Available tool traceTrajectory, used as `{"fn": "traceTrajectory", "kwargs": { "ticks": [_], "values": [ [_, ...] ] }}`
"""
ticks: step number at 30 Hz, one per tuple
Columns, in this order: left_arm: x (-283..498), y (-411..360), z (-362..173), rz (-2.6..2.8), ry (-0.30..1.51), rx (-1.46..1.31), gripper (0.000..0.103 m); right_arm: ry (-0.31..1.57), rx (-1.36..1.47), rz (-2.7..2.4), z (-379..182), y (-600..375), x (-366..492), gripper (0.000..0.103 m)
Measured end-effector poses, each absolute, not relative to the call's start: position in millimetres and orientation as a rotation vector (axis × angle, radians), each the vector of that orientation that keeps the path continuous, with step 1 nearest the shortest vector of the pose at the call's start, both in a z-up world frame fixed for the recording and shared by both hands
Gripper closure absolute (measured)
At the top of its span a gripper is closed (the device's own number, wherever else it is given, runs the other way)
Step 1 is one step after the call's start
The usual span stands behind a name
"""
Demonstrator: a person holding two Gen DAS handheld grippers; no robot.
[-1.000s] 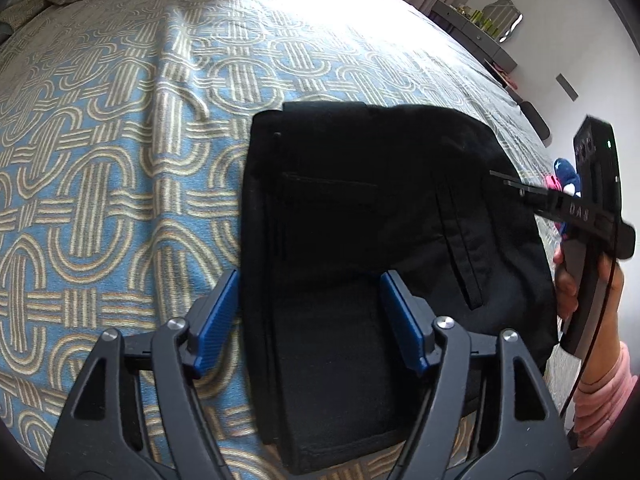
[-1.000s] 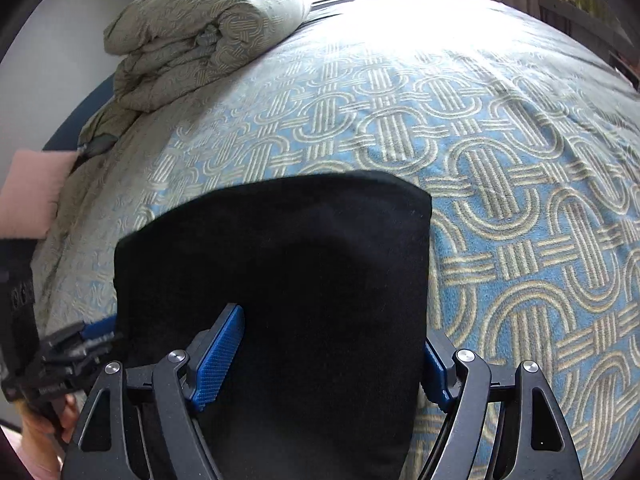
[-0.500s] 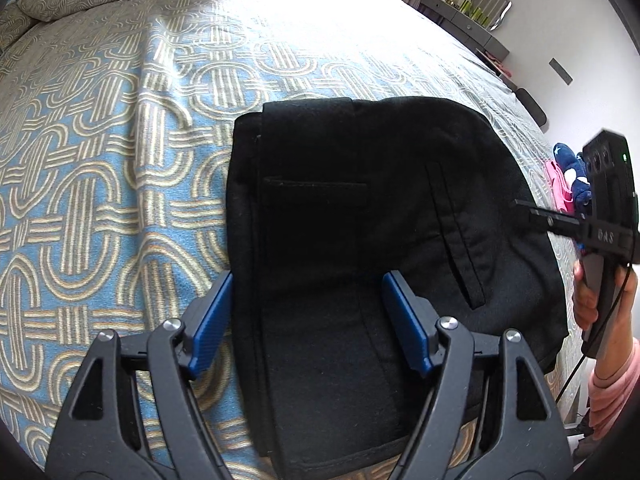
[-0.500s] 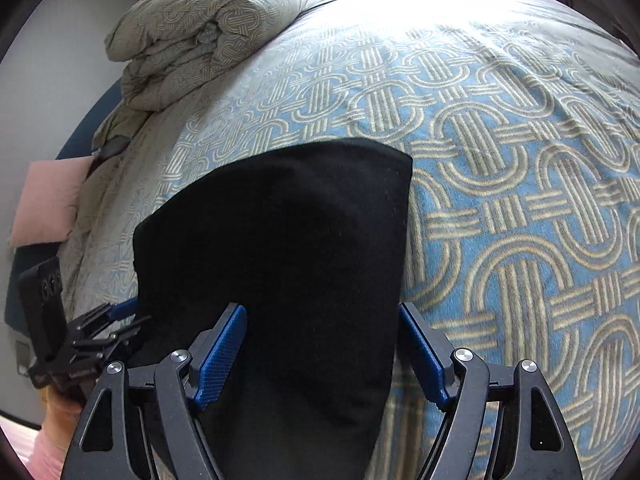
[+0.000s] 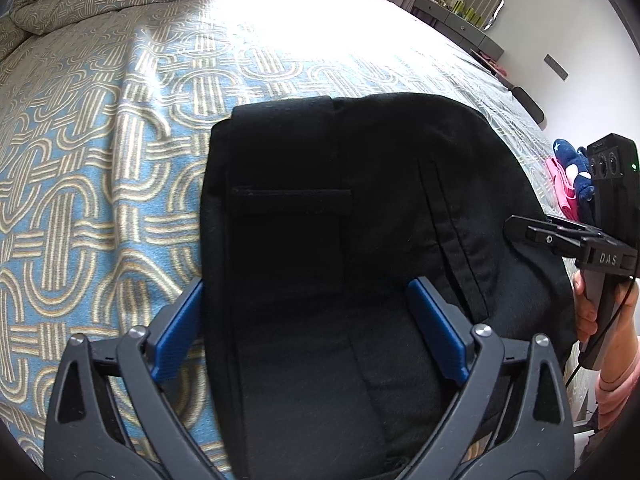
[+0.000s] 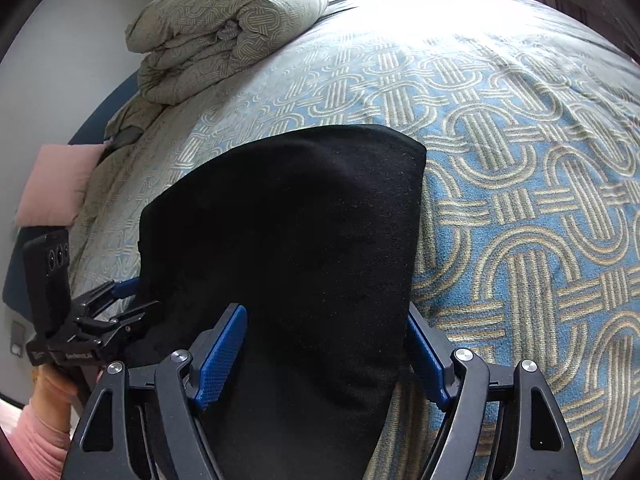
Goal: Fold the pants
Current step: 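Close the left gripper on the folded trousers and lift them, then carry the folded trousers with the left gripper onto the navy blanket stack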
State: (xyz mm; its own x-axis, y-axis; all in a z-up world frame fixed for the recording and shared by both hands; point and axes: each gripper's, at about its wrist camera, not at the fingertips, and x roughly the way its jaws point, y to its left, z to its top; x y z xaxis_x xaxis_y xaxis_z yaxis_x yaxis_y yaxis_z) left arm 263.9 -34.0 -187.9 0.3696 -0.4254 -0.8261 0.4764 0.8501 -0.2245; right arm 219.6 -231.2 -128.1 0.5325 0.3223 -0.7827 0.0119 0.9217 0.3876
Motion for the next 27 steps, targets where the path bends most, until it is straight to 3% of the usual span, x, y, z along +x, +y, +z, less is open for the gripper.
{"fn": "traceTrajectory", "kwargs": {
  "ticks": [3,5,10,13,16,18,19,20,23,27],
  "values": [
    [265.7,-35.2,-187.6,-0.586,1.050,0.043,0.005,0.996,0.356,0.195,-125.8,-229.7,218.7,0.035],
    [264.5,-32.7,-186.1,-0.594,1.048,0.042,0.012,1.001,0.370,0.204,-124.7,-231.7,215.7,0.041],
    [267.3,-14.0,-184.6,-0.628,1.056,-0.025,0.025,1.017,0.403,0.242,-127.9,-238.8,210.9,0.043],
    [271.8,-13.4,-187.4,-0.643,1.055,-0.043,0.025,1.034,0.418,0.266,-134.3,-240.7,217.0,0.039],
    [271.1,-21.7,-186.9,-0.651,1.035,-0.022,0.027,1.023,0.454,0.317,-136.5,-241.0,227.0,0.025],
    [268.7,-21.6,-184.8,-0.679,1.020,-0.027,0.039,1.013,0.509,0.333,-138.8,-243.7,232.8,0.023],
    [267.3,-20.2,-182.4,-0.691,1.016,-0.047,0.051,1.008,0.540,0.318,-138.7,-245.5,233.8,0.028],
    [266.9,-18.9,-180.2,-0.698,1.019,-0.067,0.060,0.998,0.543,0.281,-136.9,-245.2,232.5,0.052],
    [261.8,-19.6,-170.2,-0.677,1.007,-0.061,0.068,0.974,0.454,0.239,-126.6,-233.1,224.3,0.081],
    [244.4,-31.9,-146.5,-0.651,0.950,0.019,0.074,0.913,0.429,0.243,-102.0,-223.5,209.5,0.088]
  ]
}}
